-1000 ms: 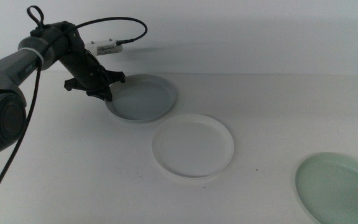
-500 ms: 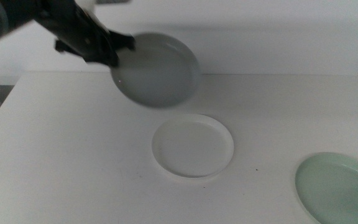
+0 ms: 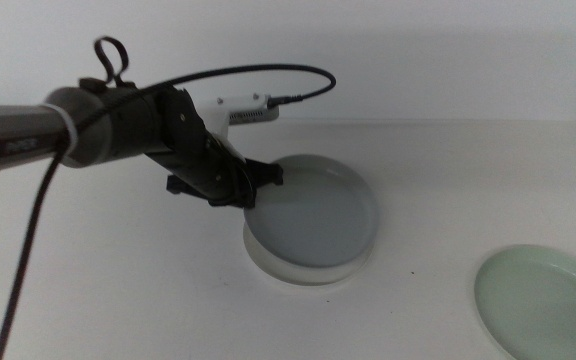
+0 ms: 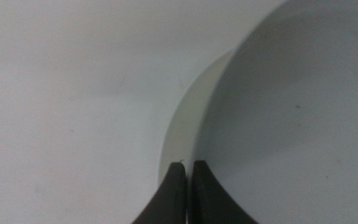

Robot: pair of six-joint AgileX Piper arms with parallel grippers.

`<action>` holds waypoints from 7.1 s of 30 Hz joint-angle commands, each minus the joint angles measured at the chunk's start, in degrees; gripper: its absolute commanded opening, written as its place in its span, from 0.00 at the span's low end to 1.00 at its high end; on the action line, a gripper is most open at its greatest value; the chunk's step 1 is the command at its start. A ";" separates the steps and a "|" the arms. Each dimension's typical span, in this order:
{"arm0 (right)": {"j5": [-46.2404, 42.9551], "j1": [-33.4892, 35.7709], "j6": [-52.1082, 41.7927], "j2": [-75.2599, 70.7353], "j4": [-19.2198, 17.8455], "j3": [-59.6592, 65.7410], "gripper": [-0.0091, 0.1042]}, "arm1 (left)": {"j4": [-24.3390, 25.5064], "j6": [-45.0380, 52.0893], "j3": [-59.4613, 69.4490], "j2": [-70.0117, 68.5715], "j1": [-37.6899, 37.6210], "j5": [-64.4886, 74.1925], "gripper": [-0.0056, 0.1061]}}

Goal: Stack the three bowls on top of each other.

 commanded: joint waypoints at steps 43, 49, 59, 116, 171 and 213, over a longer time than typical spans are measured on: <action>-0.76 -0.51 -0.35 -0.25 -0.36 0.21 0.90 | -12.51 21.66 1.34 -57.52 3.34 32.51 0.89; -0.76 -0.51 -0.35 -0.25 -0.36 0.21 0.90 | -12.22 22.33 1.34 -57.40 3.34 31.24 0.89; -0.59 -0.51 2.11 -0.25 -1.48 -1.35 0.90 | -12.22 22.33 1.34 -57.40 3.34 30.22 0.89; 25.22 -19.80 -1.02 97.77 10.91 -46.10 0.17 | -12.08 22.45 1.34 -57.40 3.34 29.90 0.89; 35.52 12.33 -8.41 97.55 24.24 -83.40 0.80 | -11.56 22.46 1.34 -57.40 3.34 29.79 0.89; 14.78 7.43 2.40 47.54 2.60 -52.36 0.80 | 2.76 22.29 28.24 -78.62 29.61 0.20 0.89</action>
